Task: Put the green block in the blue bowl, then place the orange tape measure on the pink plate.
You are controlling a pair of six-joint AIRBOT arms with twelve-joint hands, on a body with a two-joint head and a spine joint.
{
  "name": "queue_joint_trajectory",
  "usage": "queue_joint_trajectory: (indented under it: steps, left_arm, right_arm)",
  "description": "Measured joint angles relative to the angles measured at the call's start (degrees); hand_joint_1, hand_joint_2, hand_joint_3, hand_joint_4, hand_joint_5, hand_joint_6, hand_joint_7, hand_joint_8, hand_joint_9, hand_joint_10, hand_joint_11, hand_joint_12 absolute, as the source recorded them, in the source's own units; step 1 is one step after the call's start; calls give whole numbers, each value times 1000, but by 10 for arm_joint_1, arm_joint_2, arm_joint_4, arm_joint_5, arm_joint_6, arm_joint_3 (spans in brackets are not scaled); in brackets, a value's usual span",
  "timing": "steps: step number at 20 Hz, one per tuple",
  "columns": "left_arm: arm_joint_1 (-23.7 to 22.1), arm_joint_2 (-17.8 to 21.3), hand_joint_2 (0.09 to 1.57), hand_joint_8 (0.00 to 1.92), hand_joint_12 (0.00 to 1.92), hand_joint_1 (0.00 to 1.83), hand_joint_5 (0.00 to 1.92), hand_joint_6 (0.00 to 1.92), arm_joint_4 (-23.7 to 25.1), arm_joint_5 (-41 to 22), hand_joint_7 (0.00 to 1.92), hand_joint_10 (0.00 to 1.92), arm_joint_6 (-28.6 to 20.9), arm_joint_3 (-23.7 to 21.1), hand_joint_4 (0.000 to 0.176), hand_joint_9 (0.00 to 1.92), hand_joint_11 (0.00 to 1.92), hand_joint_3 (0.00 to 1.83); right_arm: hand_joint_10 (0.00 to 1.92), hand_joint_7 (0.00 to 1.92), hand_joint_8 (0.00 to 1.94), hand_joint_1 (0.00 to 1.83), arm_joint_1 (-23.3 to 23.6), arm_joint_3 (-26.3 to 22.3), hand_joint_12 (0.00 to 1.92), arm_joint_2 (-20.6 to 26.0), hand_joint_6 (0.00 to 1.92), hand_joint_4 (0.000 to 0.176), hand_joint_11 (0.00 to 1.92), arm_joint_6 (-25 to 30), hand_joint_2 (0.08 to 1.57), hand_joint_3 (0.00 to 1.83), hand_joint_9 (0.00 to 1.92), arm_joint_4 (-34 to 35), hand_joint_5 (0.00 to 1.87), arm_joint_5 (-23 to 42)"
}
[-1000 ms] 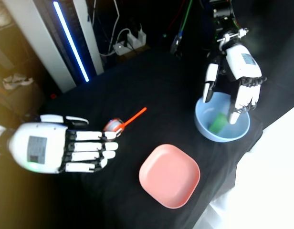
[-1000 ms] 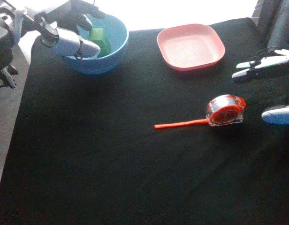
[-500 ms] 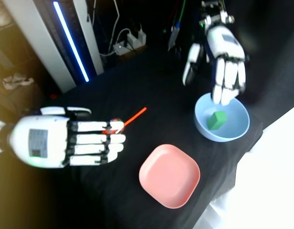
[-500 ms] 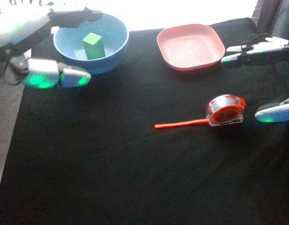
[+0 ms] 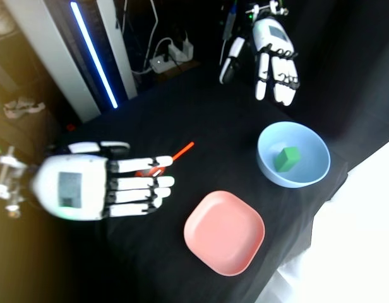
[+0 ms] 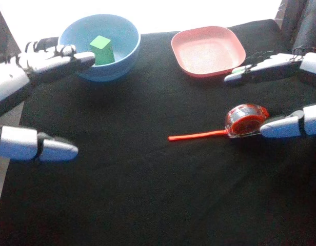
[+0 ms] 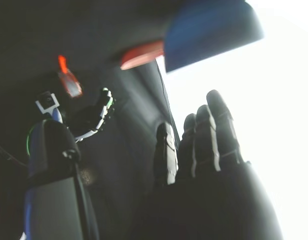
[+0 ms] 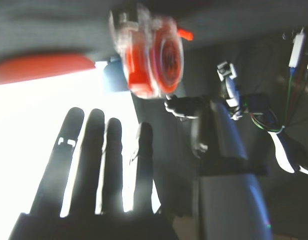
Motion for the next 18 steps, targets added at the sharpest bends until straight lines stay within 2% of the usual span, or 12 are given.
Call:
queue_joint_trajectory:
  steps: [3,4,7,10,11,12,13,14,15,16,17,18]
  left_arm:
    - [7,0,880,1,56,905,127,5,-33,-22,33,0,-2,1,155,0,113,4]
    - [7,0,863,7,57,908,141,9,-33,-26,50,0,-2,1,159,0,110,0]
    - [7,-2,869,10,68,866,155,9,-25,-27,71,5,-3,1,158,16,123,0]
    - [7,-3,879,4,72,827,156,5,-33,-28,68,1,-3,2,159,9,117,4]
    - [7,-5,875,5,83,797,156,4,-34,-29,73,2,-3,2,157,12,131,2]
    - [7,-6,880,7,84,798,152,2,-31,-27,80,4,-3,2,162,17,130,4]
    - [7,-7,883,5,78,772,148,0,-29,-27,78,0,-5,2,173,7,109,5]
    - [7,-7,881,5,76,765,146,0,-29,-26,79,0,-6,2,175,4,98,4]
    - [7,-7,885,5,75,751,147,0,-29,-26,83,2,-8,4,171,9,88,5]
    - [7,-7,897,3,76,778,141,0,-33,-26,81,2,-9,4,163,8,84,10]
    - [7,-8,894,6,84,798,150,4,-34,-27,90,5,-10,4,161,17,96,7]
    - [7,-8,894,6,84,798,150,4,-33,-28,90,5,-10,4,161,17,96,7]
  right_arm:
    - [4,448,4,1063,3,8,948,-13,6,83,172,0,998,2,474,-5,613,-13]
    - [14,490,5,1057,5,10,949,-15,3,55,217,0,1002,0,535,-12,644,-18]
    - [33,595,13,1192,7,17,952,-21,5,2,326,0,997,0,669,-16,718,-23]
    - [95,769,35,1309,12,26,987,-27,9,0,562,0,1031,1,874,-14,863,-31]
    - [220,860,30,1210,13,28,1067,-30,685,0,689,0,1092,0,974,-14,1008,-33]
    - [981,825,971,1347,13,32,1094,-34,583,0,820,0,1103,0,1007,-11,1083,-31]
    - [1065,917,995,1381,13,33,1065,-37,455,0,954,2,1072,0,1086,-4,1152,-31]
    - [1027,1006,863,1389,14,33,1012,-37,433,0,975,1,1049,1,1132,-1,1177,-31]
    - [987,1115,670,1392,15,34,999,-38,439,0,971,4,1031,1,1156,0,1187,-30]
    - [990,1170,608,1399,15,34,997,-38,288,0,992,3,1022,0,1165,3,1242,-26]
    - [1005,1162,591,1401,15,34,961,-38,452,0,1001,3,1033,0,1129,5,1166,-26]
    - [1005,1162,591,1401,15,35,961,-39,452,0,1001,3,1033,0,1129,7,1166,-26]
